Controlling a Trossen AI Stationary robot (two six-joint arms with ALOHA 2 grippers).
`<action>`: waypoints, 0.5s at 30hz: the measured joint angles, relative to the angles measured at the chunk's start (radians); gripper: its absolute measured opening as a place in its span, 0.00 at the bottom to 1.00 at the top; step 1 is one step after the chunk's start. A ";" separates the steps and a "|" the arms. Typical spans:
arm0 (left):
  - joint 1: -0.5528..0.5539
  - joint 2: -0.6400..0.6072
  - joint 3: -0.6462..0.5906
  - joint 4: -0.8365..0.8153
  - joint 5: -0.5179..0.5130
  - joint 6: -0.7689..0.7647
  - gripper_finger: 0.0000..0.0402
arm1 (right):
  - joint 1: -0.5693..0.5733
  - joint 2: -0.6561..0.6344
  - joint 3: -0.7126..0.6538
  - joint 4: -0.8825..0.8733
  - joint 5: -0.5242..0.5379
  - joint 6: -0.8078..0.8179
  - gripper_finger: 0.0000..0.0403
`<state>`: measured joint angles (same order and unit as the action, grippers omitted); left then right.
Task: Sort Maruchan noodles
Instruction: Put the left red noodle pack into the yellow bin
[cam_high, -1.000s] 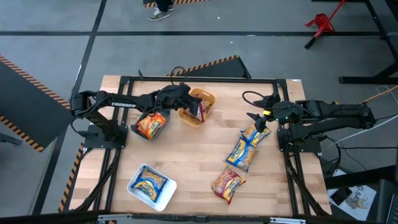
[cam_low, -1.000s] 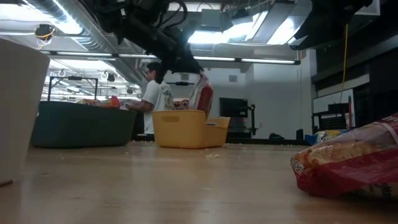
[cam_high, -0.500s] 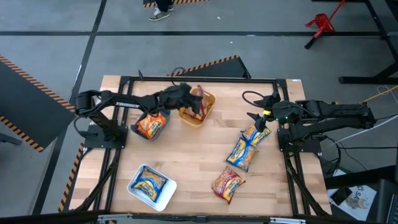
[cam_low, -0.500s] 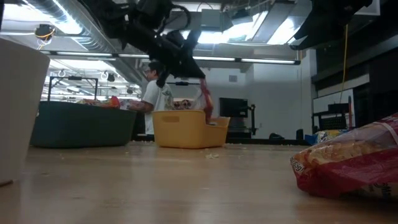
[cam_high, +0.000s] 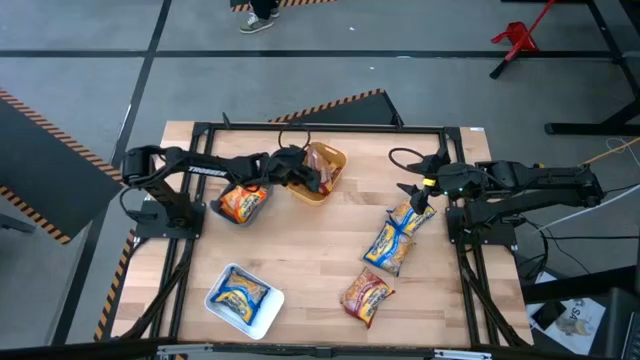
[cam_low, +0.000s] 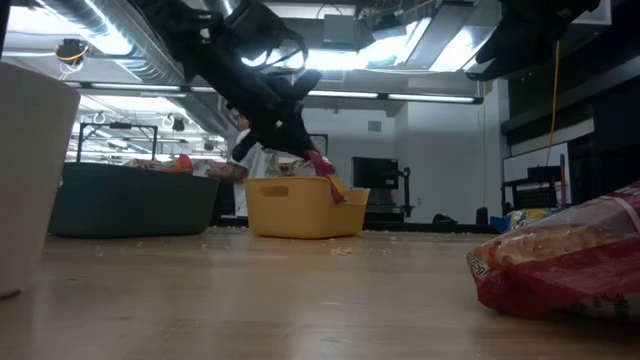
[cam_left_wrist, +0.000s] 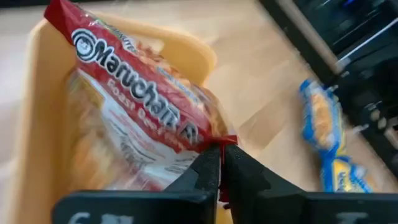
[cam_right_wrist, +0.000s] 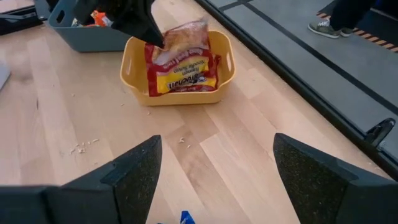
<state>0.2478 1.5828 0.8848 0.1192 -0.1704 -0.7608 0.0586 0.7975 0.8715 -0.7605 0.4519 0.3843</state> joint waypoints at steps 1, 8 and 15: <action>0.000 -0.005 0.000 -0.015 -0.002 -0.016 0.06 | 0.000 -0.001 0.000 0.000 0.000 0.000 0.73; -0.005 -0.037 0.000 -0.193 0.004 -0.068 0.11 | 0.000 0.000 0.000 0.000 0.001 0.000 0.73; -0.004 -0.085 0.000 -0.218 -0.019 -0.089 0.08 | 0.000 0.000 0.000 0.001 0.008 -0.005 0.73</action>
<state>0.2436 1.4979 0.8852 -0.0993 -0.1892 -0.8499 0.0586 0.7972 0.8715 -0.7591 0.4599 0.3789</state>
